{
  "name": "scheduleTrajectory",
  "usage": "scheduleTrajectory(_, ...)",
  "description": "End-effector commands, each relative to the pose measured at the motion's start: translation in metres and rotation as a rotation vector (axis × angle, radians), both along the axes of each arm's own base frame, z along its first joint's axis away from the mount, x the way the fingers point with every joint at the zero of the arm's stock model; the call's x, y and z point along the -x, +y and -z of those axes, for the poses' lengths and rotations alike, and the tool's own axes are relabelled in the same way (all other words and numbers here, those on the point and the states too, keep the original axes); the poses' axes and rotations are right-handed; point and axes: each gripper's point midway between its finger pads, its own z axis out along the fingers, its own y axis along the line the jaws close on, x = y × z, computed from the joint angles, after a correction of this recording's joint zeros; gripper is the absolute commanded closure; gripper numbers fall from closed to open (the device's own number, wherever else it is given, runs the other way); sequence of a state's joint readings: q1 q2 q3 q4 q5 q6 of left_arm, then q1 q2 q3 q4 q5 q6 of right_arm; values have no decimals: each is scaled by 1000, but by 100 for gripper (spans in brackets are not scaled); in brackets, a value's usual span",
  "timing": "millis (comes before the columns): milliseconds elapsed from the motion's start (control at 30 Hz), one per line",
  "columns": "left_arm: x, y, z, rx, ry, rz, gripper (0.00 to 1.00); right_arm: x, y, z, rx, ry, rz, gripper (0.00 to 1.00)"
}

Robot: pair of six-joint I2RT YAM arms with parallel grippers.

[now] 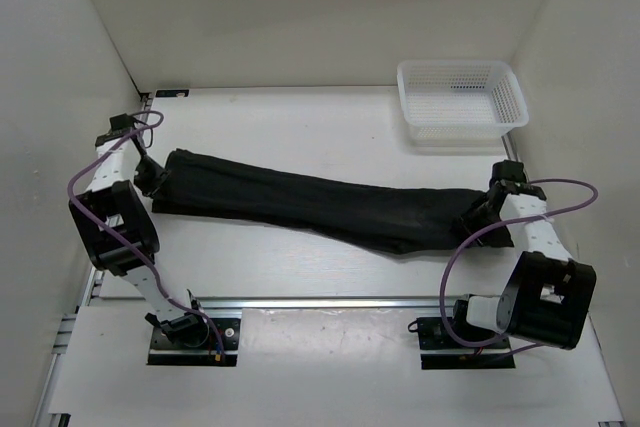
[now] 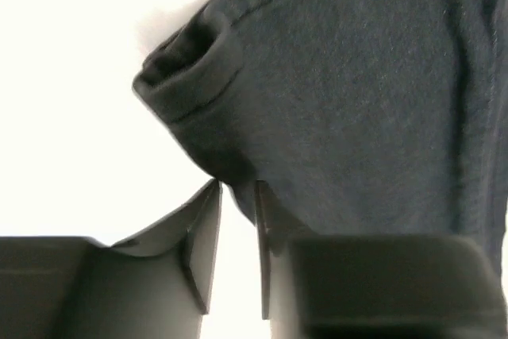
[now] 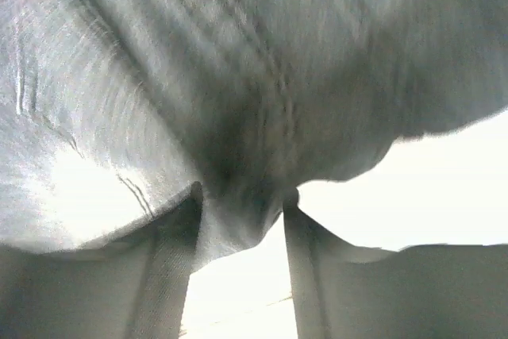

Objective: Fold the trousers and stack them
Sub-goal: Fold the trousers

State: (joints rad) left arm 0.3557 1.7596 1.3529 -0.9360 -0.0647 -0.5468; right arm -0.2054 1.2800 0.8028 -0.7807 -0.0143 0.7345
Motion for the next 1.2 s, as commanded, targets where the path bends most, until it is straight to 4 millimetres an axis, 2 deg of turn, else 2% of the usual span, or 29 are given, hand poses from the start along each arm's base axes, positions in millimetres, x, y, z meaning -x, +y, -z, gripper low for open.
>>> scheduleTrajectory(0,-10,14,-13,-59,-70,17,61,5,-18,1,96,5,-10,47)
scheduleTrajectory(33,-11,10,-13,-40,-78,24,48,5,-16,0,85,2,-22,45)
scheduleTrajectory(100,-14,11,-19,-47,-95,24,20,2,-13,-9,75,-43,-26,28)
scheduleTrajectory(133,-18,13,-27,-56,-117,24,0,-1,-14,-15,80,-69,-26,20)
scheduleTrajectory(233,-14,18,-39,-67,-112,18,0,2,-17,-30,108,-91,-27,15)
scheduleTrajectory(333,-4,34,-49,-103,-110,-28,0,0,-18,-47,120,-128,-36,15)
scheduleTrajectory(367,-4,34,-52,-107,-118,-29,11,3,-17,-50,125,-134,-44,15)
scheduleTrajectory(400,0,36,-49,-98,-112,-58,29,-1,-18,-57,130,-157,-43,15)
scheduleTrajectory(433,2,34,-46,-85,-106,-54,60,-3,-15,-62,117,-169,-49,15)
scheduleTrajectory(467,1,35,-38,-68,-101,-58,82,-5,-14,-69,112,-196,-52,15)
scheduleTrajectory(500,1,27,-30,-24,-98,-54,88,-5,-12,-75,105,-209,-55,15)
scheduleTrajectory(533,-3,25,-27,-10,-107,-49,82,-8,-11,-80,98,-225,-59,15)
scheduleTrajectory(567,-4,23,-15,12,-86,-46,68,-12,-10,-89,95,-246,-62,15)
scheduleTrajectory(600,-7,22,-11,24,-87,-53,52,-15,-10,-94,98,-259,-61,15)
scheduleTrajectory(633,-9,23,-9,26,-83,-53,22,-14,-11,-96,102,-261,-70,15)
scheduleTrajectory(667,-11,26,-5,24,-74,-65,8,-14,-11,-100,103,-264,-70,15)
scheduleTrajectory(700,-10,29,-5,6,-66,-71,0,-18,-11,-106,108,-283,-70,15)
scheduleTrajectory(800,-10,36,-4,-23,-54,-81,0,-17,-13,-106,113,-271,-66,15)
scheduleTrajectory(900,-3,37,20,-19,14,-87,0,-16,-11,-104,99,-264,-61,15)
scheduleTrajectory(1000,-6,29,44,43,41,-86,0,-13,-8,-97,82,-245,-55,15)
scheduleTrajectory(1167,-12,24,68,97,69,-112,0,-12,-6,-101,73,-266,-50,15)
